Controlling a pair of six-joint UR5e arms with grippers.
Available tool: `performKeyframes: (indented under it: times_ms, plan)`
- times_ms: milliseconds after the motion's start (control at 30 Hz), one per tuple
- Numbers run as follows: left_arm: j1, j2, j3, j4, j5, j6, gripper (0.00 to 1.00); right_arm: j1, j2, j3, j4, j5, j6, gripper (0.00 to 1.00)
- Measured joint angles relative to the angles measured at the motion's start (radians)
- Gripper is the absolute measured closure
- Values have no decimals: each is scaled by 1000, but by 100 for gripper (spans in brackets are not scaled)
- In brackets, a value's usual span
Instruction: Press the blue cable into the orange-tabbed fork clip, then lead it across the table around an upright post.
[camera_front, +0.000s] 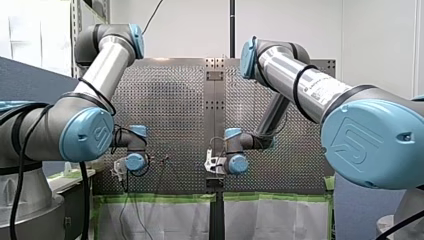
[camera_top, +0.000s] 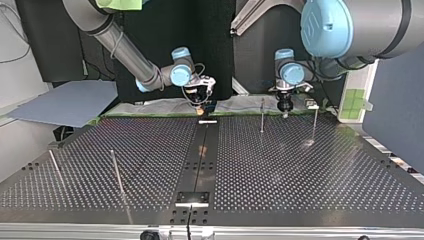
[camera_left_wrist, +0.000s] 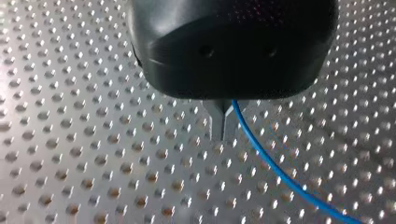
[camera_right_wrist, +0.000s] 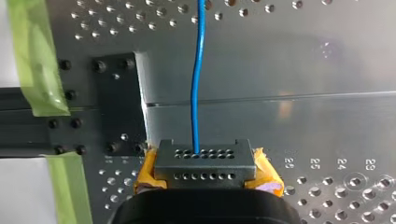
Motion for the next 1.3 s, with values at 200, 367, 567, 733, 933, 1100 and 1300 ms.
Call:
performKeyframes:
  times_ms: [200, 367, 567, 733, 933, 1100, 1300]
  plan:
    - [20, 0, 10, -5, 28, 3, 100, -6, 0, -25, 25, 0, -1, 100]
    - [22, 0, 10, 1, 75, -4, 47, -13, 0, -37, 28, -1, -2, 100]
    - [25, 0, 9, -14, 124, 3, 0, -24, 0, -42, 28, -1, -3, 100]
    - [26, 0, 9, -57, 99, 32, 0, -30, 0, -43, 28, 0, -3, 100]
    - [27, 0, 8, -116, 83, 60, 0, -31, 0, -43, 29, 0, -7, 100]
    - [19, 1, -14, -169, 125, 95, 0, -32, 1, -43, 28, 0, -15, 100]
    - [18, 1, -60, -183, 177, 101, 0, -34, 0, -43, 37, -1, -16, 100]
